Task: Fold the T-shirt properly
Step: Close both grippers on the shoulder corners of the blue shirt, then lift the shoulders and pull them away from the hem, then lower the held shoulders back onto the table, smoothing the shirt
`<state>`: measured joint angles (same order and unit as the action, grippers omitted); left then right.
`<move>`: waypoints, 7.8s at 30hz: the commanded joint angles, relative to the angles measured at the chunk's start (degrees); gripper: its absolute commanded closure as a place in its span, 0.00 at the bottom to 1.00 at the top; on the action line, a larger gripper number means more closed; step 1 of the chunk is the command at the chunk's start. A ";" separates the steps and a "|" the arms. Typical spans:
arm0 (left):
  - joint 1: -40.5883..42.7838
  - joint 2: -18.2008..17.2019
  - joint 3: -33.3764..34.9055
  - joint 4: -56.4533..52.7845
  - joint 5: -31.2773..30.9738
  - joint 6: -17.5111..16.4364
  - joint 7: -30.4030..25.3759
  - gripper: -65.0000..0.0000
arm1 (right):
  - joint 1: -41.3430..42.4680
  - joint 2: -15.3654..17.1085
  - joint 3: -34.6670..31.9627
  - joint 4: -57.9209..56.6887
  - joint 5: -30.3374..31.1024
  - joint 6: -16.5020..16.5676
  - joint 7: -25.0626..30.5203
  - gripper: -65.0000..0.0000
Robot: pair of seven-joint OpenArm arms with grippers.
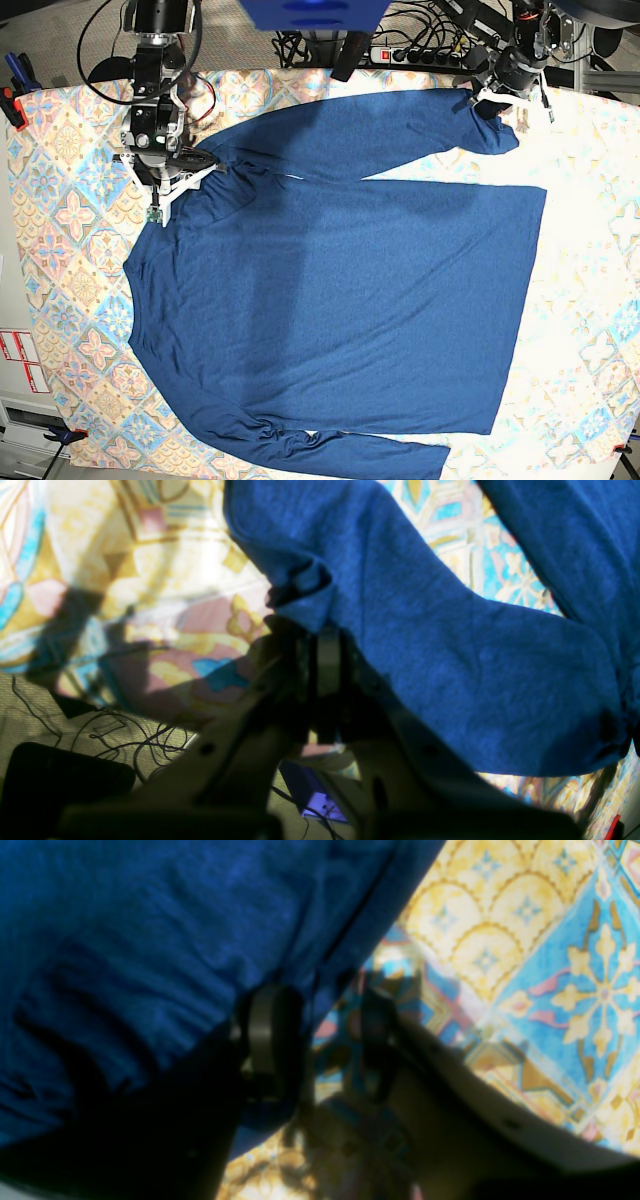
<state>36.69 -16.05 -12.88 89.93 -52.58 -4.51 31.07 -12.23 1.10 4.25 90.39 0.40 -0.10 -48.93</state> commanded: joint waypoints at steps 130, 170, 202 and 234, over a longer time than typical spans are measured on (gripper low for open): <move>-20.64 -2.45 -3.86 -11.91 5.85 -3.44 5.63 1.00 | 6.03 1.84 4.41 -2.35 15.90 -0.03 1.06 1.00; -27.50 -2.36 -11.16 -6.28 6.12 -6.87 5.90 1.00 | 10.95 1.75 4.06 -0.94 15.64 -0.03 1.15 1.00; -33.39 -2.10 -15.38 -11.56 6.20 -6.78 5.55 1.00 | 16.58 1.75 4.06 -10.70 15.64 -0.03 5.81 1.00; -34.71 -3.86 -6.94 -15.86 19.04 -6.87 6.07 0.69 | 19.22 1.84 4.41 -13.86 15.55 -0.03 8.79 0.71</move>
<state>2.94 -19.25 -19.70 72.97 -32.95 -10.83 38.30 6.28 2.57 8.58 75.24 15.66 -0.27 -41.15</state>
